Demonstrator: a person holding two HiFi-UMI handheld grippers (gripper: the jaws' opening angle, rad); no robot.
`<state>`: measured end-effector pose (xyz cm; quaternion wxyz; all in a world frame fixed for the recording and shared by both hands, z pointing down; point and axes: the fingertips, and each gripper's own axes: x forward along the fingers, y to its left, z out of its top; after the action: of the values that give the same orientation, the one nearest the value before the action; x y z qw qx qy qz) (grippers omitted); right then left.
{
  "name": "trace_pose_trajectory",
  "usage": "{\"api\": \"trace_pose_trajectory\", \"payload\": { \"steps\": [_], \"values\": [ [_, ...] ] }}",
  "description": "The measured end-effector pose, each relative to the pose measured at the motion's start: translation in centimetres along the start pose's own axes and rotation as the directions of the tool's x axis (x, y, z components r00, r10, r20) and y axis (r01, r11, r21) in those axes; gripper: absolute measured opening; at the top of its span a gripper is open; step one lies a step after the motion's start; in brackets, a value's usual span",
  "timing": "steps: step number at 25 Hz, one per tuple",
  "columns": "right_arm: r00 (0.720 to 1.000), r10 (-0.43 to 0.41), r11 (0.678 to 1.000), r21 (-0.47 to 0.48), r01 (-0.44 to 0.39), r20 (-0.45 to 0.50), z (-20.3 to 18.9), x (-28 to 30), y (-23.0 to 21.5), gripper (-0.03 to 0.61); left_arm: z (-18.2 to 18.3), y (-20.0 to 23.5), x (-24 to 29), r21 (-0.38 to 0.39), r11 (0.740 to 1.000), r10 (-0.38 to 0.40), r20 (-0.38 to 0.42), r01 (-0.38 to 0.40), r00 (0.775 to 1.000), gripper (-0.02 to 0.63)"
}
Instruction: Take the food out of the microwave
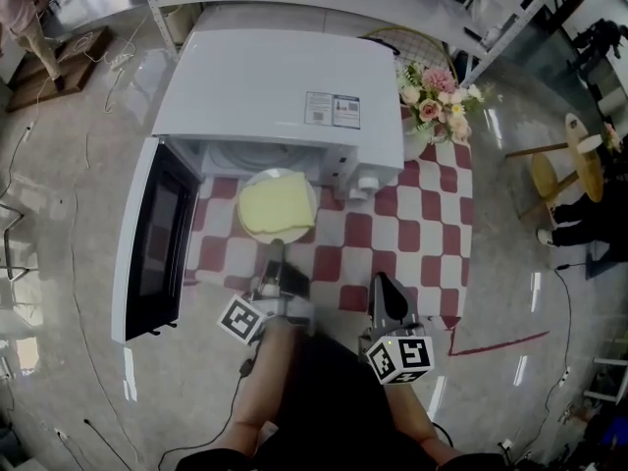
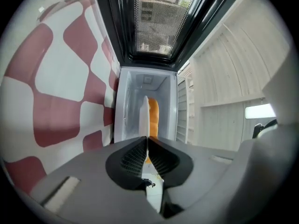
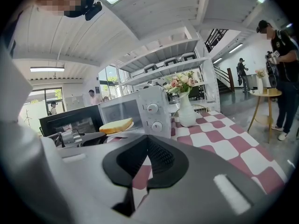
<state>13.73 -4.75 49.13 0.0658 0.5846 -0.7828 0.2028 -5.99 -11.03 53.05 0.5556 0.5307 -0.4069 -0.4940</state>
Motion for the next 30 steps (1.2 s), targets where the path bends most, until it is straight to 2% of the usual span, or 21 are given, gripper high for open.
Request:
{"api": "trace_pose_trajectory", "payload": {
  "steps": [17, 30],
  "values": [
    [0.997, -0.065, 0.998, 0.027, 0.064, 0.045, -0.5, -4.9, -2.5, 0.000, -5.1, -0.4, -3.0, -0.007, 1.000, 0.002, -0.093, -0.002, 0.996, 0.023],
    [0.984, -0.162, 0.986, 0.063, 0.158, 0.077, -1.3, -9.5, -5.8, 0.000, -11.1, 0.3, -4.9, -0.029, 0.999, 0.016, -0.216, -0.023, 0.976, 0.023]
  ]
}}
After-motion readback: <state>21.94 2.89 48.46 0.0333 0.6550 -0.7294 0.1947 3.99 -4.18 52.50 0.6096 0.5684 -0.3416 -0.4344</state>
